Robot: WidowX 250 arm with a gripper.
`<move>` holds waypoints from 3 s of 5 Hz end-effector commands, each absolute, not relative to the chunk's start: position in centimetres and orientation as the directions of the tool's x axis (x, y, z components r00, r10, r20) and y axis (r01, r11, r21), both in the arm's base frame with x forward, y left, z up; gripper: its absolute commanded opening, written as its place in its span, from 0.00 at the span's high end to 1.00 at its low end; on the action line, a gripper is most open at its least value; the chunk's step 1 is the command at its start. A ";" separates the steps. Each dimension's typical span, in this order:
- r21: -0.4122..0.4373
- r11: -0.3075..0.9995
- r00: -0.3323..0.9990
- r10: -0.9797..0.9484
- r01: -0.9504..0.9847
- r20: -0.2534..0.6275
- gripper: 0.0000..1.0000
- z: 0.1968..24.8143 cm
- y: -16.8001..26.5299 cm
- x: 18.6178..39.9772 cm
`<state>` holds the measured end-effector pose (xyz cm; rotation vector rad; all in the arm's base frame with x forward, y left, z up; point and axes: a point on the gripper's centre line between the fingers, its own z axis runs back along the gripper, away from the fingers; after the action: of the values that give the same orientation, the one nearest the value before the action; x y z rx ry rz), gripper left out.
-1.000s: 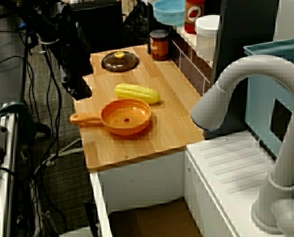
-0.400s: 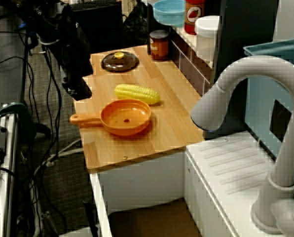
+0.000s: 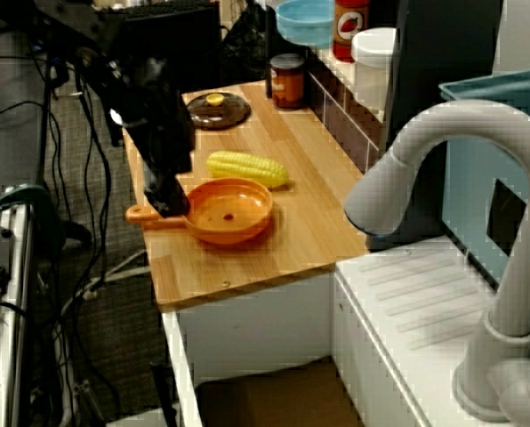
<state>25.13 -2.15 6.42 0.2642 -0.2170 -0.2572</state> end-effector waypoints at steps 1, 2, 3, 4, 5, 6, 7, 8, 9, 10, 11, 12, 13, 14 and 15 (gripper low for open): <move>0.271 0.933 0.939 -0.290 0.235 0.185 0.00 6.0 -2.6 28.3; 0.226 0.956 0.952 -0.232 0.185 0.200 0.00 7.5 -0.8 28.5; 0.192 0.968 0.956 -0.201 0.162 0.211 0.00 8.9 0.4 28.4; 0.168 0.976 0.961 -0.177 0.142 0.214 0.00 9.6 1.4 28.1; 0.153 0.983 0.966 -0.136 0.104 0.220 0.00 9.3 2.5 27.9; 0.174 0.985 0.978 -0.052 0.016 0.203 0.00 8.4 3.1 28.1; 0.176 0.979 0.980 0.071 -0.105 0.187 0.00 7.2 3.6 28.6; 0.131 0.955 0.952 0.237 -0.264 0.195 0.00 6.4 4.1 28.7; 0.091 0.931 0.922 0.331 -0.354 0.200 0.00 6.2 4.7 28.4; 0.064 0.921 0.909 0.366 -0.385 0.200 0.00 6.1 5.1 28.1; 0.061 0.916 0.901 0.375 -0.396 0.217 0.00 5.6 4.9 27.8; 0.053 0.904 0.885 0.401 -0.423 0.236 0.00 5.0 4.6 27.5; 0.059 0.901 0.884 0.408 -0.431 0.231 0.00 4.2 4.5 27.5; 0.047 0.911 0.891 0.388 -0.410 0.237 1.00 3.6 4.4 27.6; 0.041 0.912 0.890 0.387 -0.408 0.242 1.00 3.7 4.6 27.5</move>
<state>27.43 4.43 3.04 0.0922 -0.2026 0.4039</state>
